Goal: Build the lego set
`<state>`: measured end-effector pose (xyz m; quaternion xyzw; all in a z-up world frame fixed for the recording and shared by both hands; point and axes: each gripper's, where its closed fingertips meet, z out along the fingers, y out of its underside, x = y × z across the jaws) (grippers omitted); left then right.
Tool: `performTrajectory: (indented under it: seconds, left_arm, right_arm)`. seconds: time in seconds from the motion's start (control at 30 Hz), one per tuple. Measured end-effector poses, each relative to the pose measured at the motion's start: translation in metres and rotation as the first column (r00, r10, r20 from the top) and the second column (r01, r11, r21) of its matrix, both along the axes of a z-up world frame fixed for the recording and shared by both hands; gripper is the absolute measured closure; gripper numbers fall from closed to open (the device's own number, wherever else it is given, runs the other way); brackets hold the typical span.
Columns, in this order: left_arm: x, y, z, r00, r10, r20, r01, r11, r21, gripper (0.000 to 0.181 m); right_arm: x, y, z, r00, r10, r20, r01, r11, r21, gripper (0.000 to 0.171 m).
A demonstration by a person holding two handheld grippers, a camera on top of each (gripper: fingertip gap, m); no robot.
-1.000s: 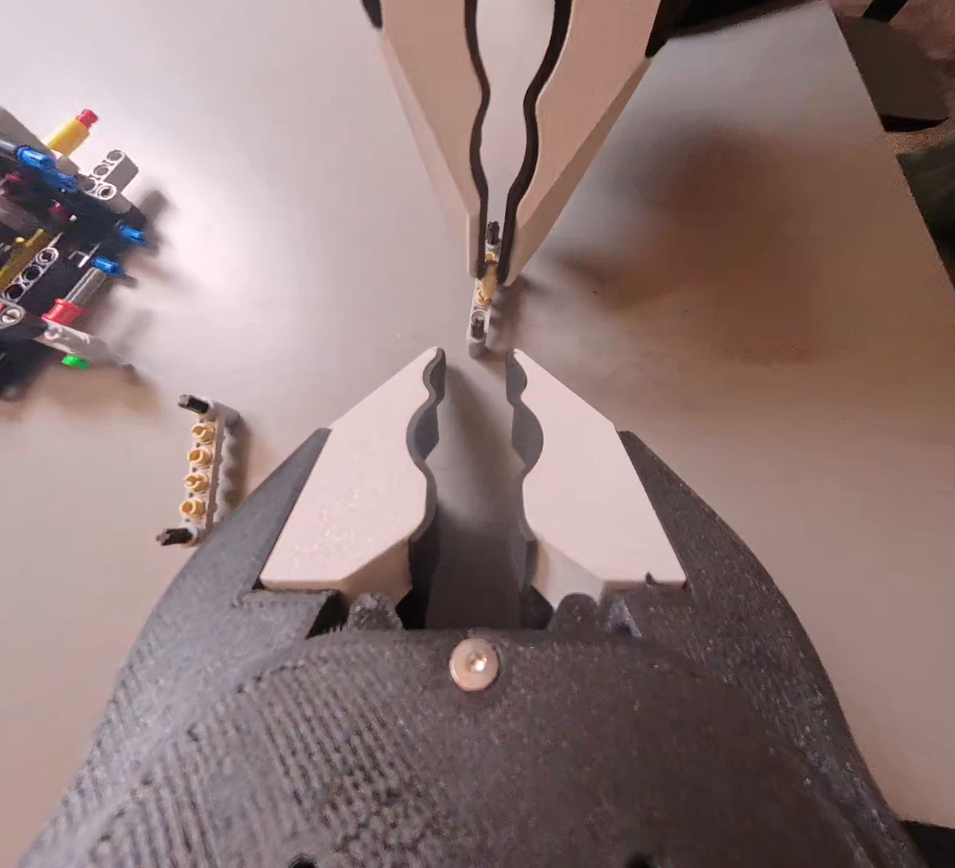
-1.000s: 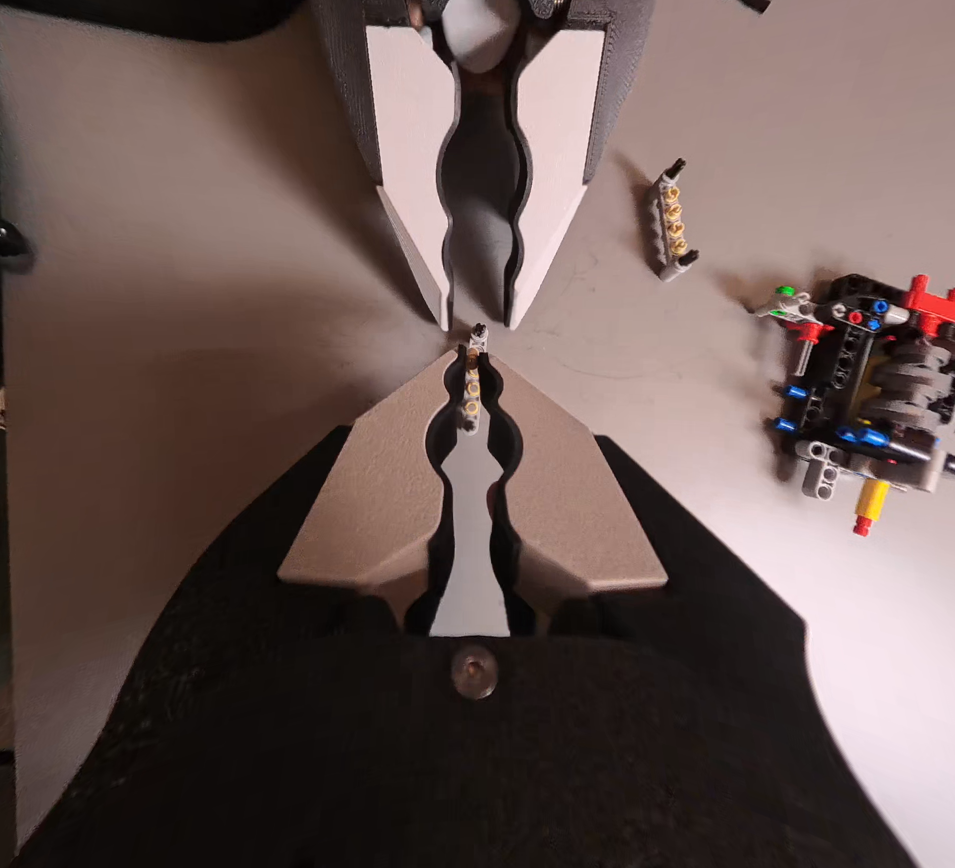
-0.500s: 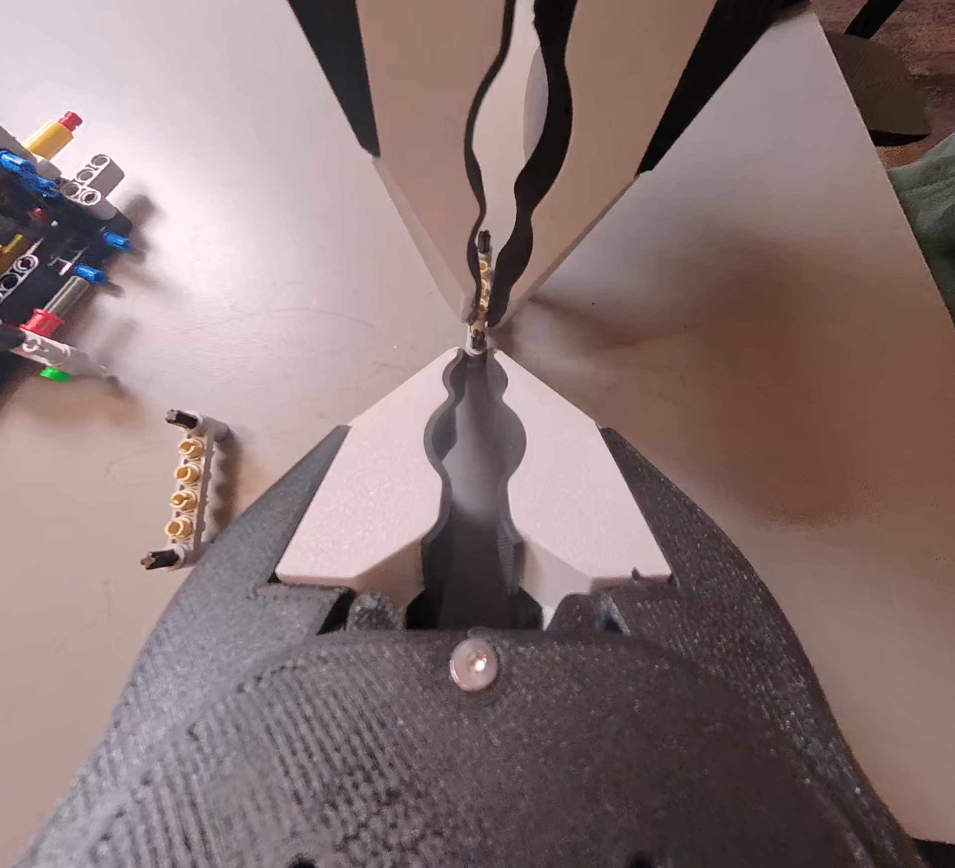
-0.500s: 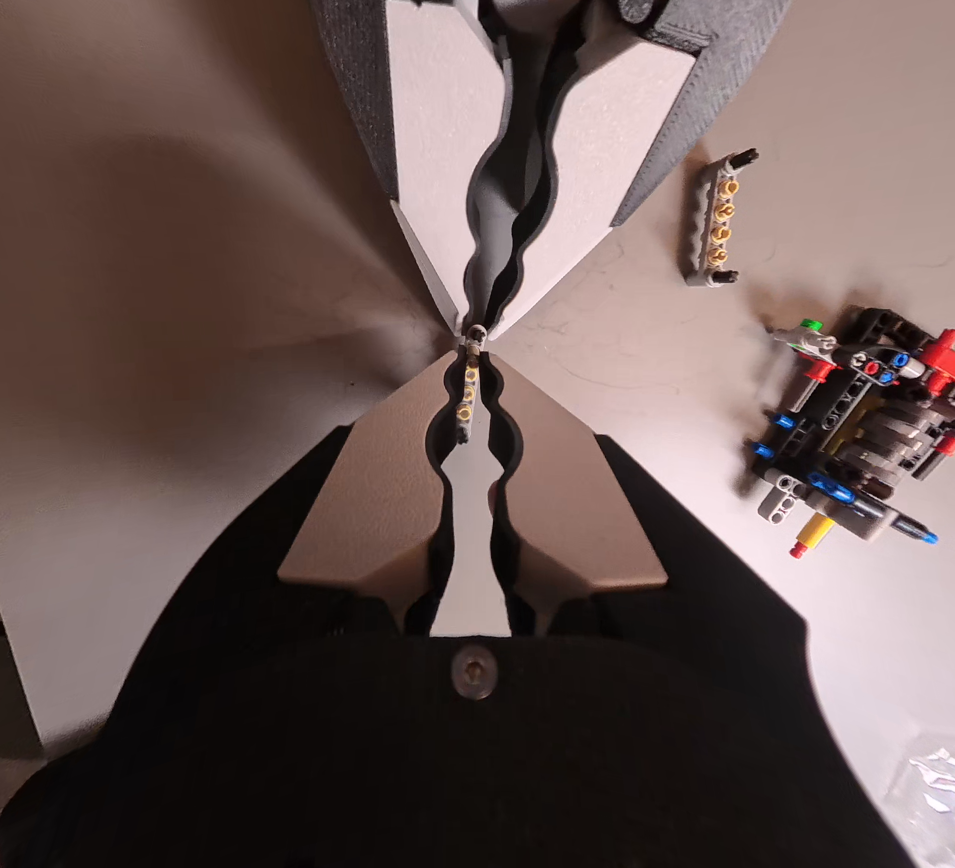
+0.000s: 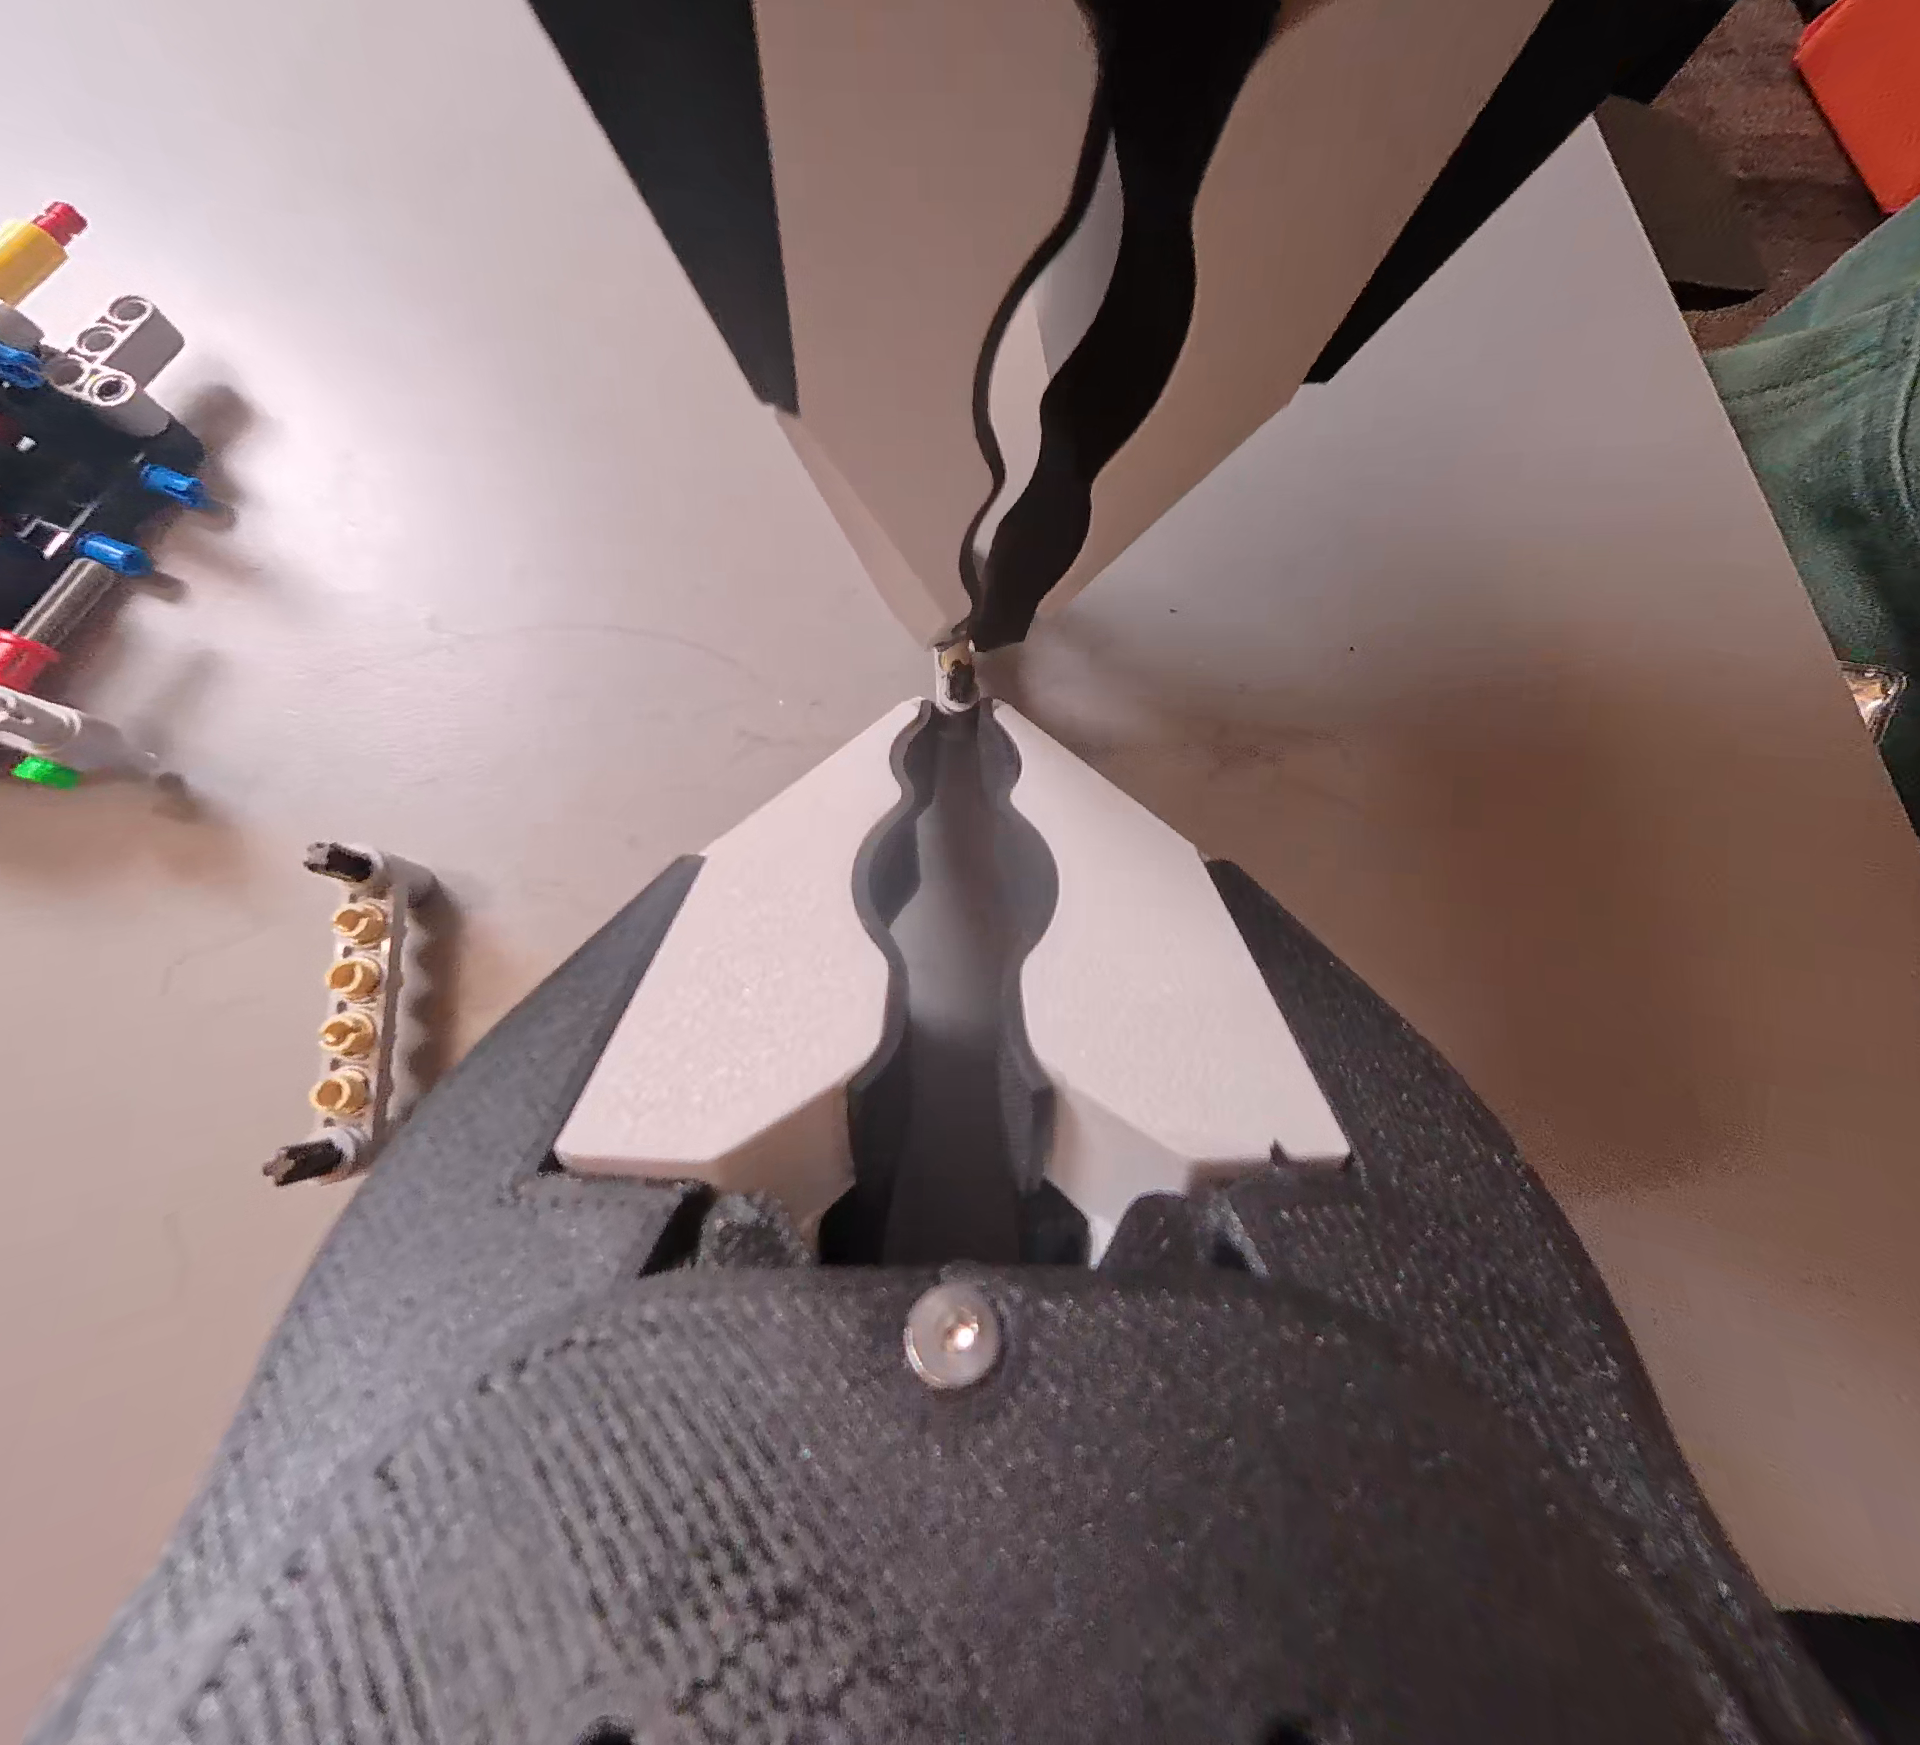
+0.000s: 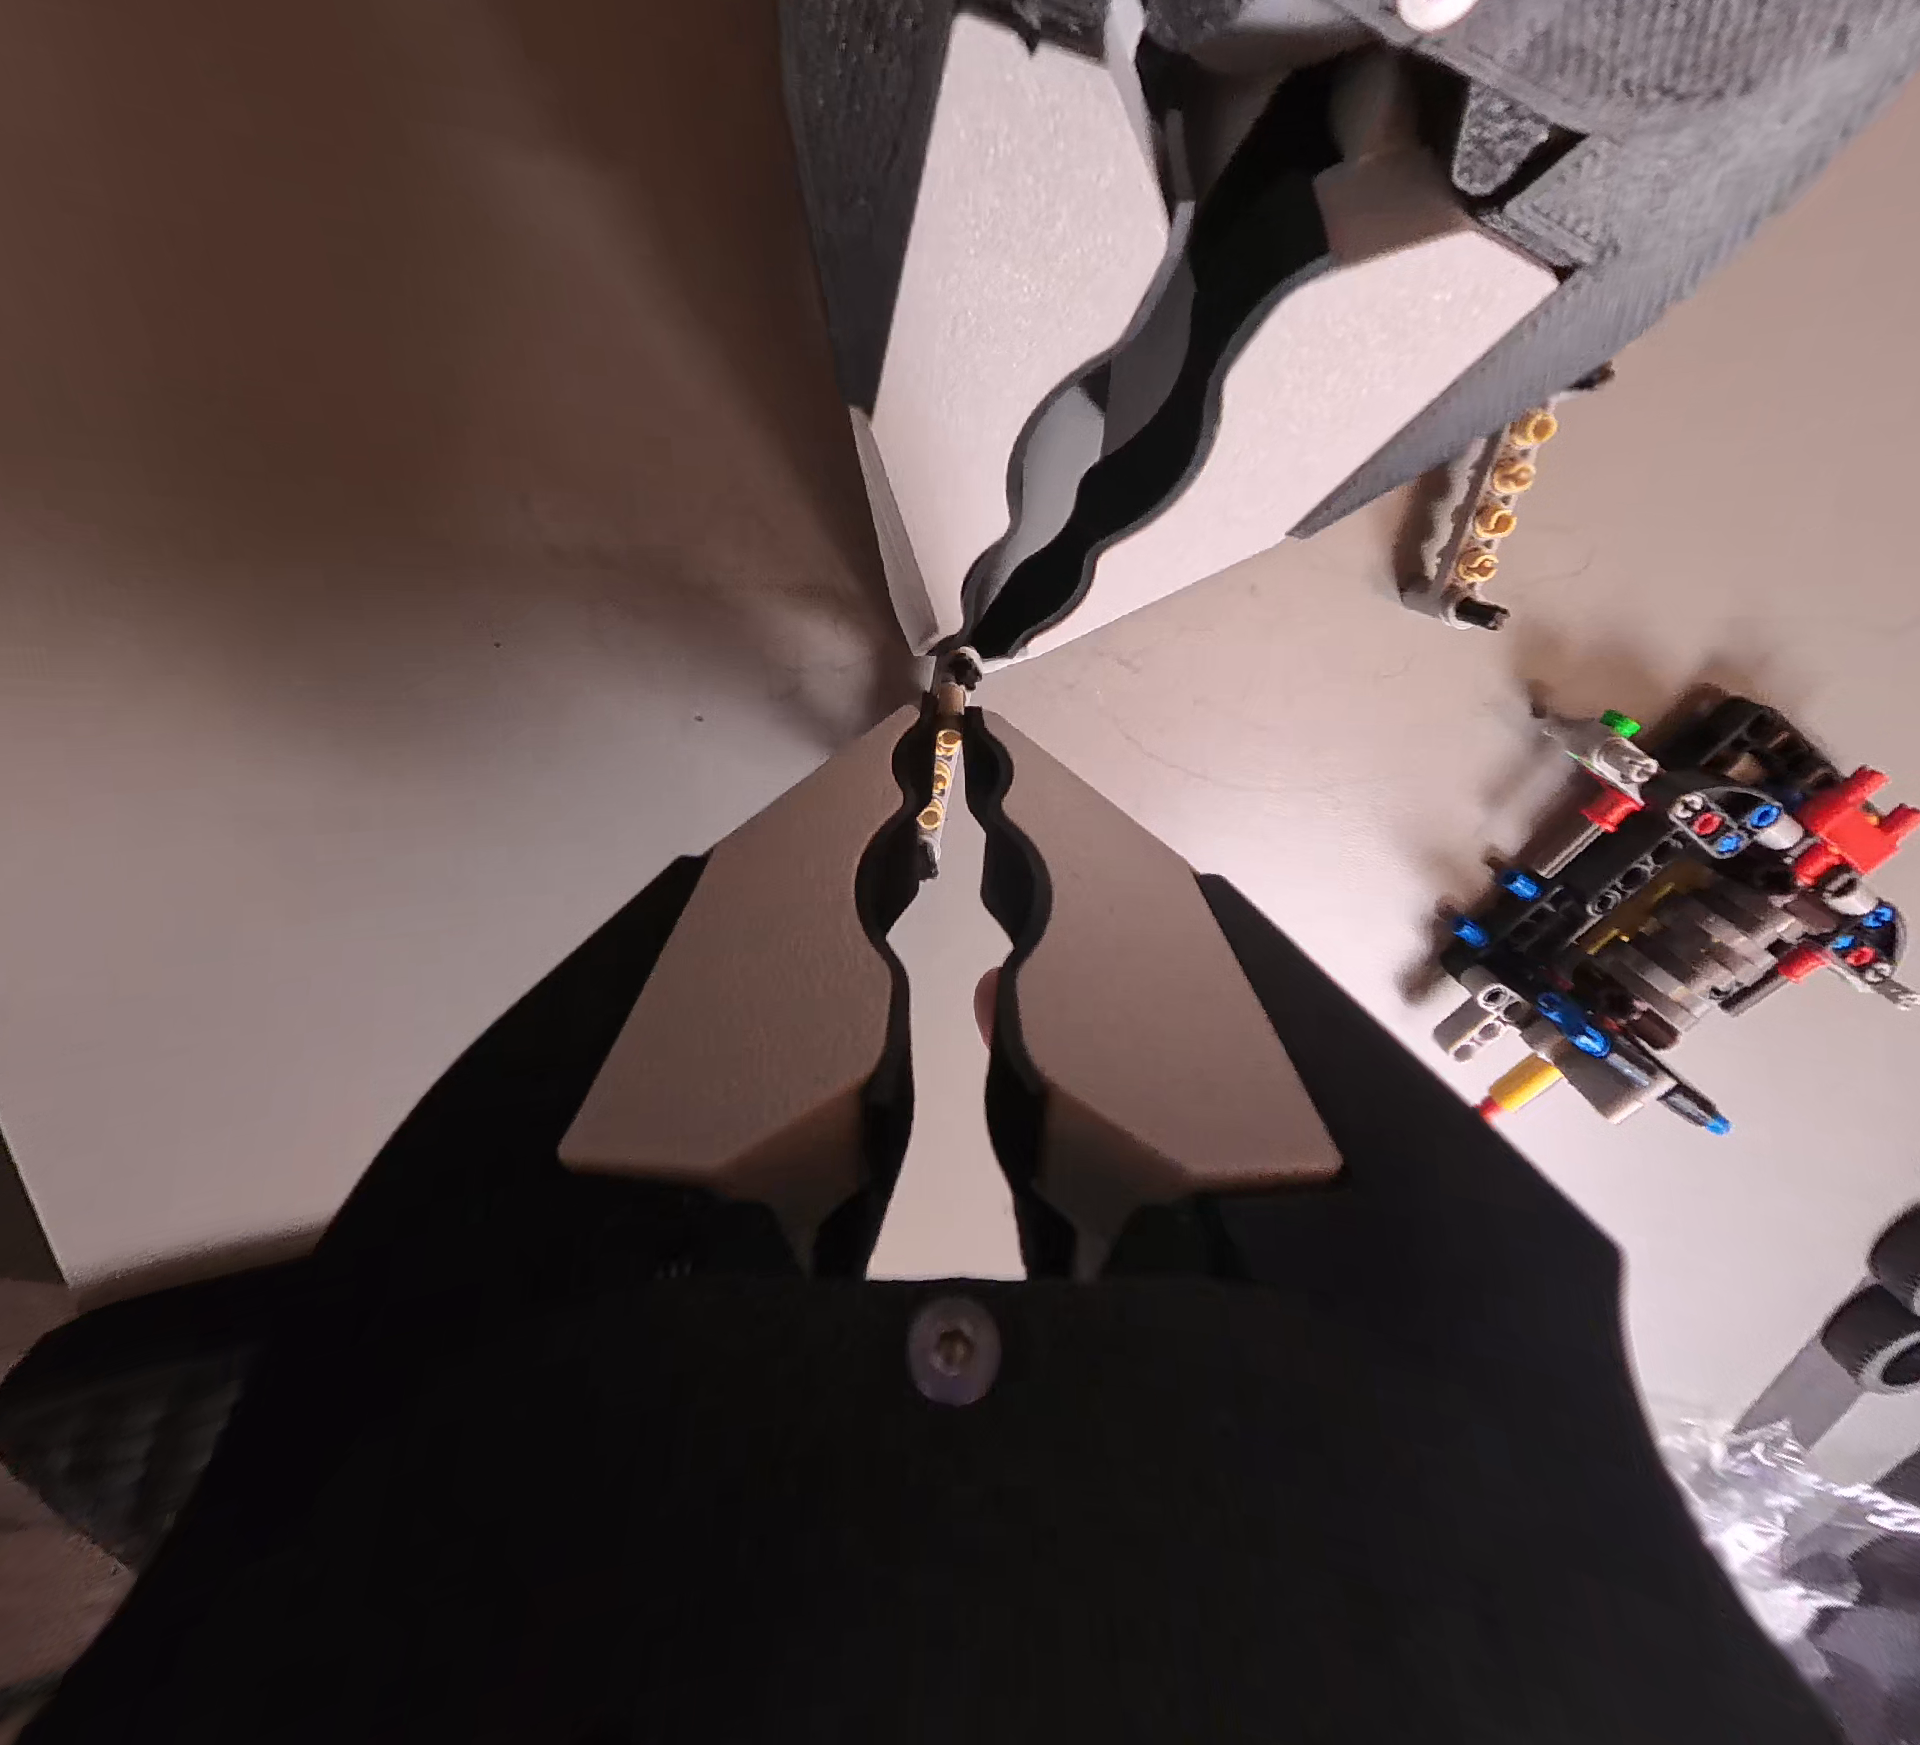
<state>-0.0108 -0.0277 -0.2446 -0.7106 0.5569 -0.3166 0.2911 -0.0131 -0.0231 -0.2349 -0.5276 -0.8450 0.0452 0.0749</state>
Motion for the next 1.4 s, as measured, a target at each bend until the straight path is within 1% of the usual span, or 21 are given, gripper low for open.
performTrajectory:
  seconds: [0.03, 0.13, 0.3, 0.53, 0.73, 1.07, 1.17, 1.4]
  left_arm:
    - [0.0, 0.0, 0.0001, 1.0, -0.001, 0.0, 0.001, 1.0, -0.001, 0.175]
    - [-0.0001, 0.0, 0.0001, 1.0, 0.0, 0.004, 0.0, 1.0, -0.014, 0.175]
    - [0.0005, -0.0003, 0.0004, 1.0, -0.006, 0.01, 0.006, 0.999, -0.038, 0.175]
    - [0.0012, -0.001, 0.0002, 1.0, -0.014, 0.008, 0.014, 0.999, -0.033, 0.175]
    - [0.0016, -0.002, 0.0002, 1.0, -0.021, 0.009, 0.021, 0.999, -0.037, 0.175]
    - [0.0016, -0.0025, 0.0004, 1.0, -0.024, 0.013, 0.025, 0.998, -0.058, 0.175]
    - [0.0015, -0.0024, 0.0005, 1.0, -0.024, 0.016, 0.025, 0.997, -0.068, 0.175]
    - [0.0014, -0.0026, 0.0004, 0.999, -0.029, 0.016, 0.03, 0.997, -0.073, 0.176]
  right_arm:
    - [-0.0002, 0.0002, -0.0002, 1.0, 0.013, 0.013, -0.013, 1.0, 0.008, 0.169]
    - [-0.0008, 0.0009, -0.0003, 0.998, 0.053, 0.031, -0.054, 0.998, 0.03, 0.169]
    - [-0.004, -0.0013, 0.0014, 0.991, 0.134, 0.009, -0.134, 0.99, 0.05, 0.168]
    - [-0.0011, -0.0004, -0.0002, 0.99, 0.124, 0.064, -0.127, 0.991, 0.04, 0.168]
    - [0.0009, -0.0025, -0.0005, 0.981, 0.16, 0.113, -0.164, 0.986, 0.028, 0.168]
    - [0.0014, -0.0026, -0.0022, 0.951, 0.24, 0.196, -0.256, 0.965, 0.063, 0.168]
    - [0.0011, -0.0012, -0.0033, 0.946, 0.256, 0.197, -0.275, 0.959, 0.074, 0.168]
    - [-0.0001, -0.0029, -0.0034, 0.954, 0.253, 0.159, -0.264, 0.963, 0.055, 0.169]
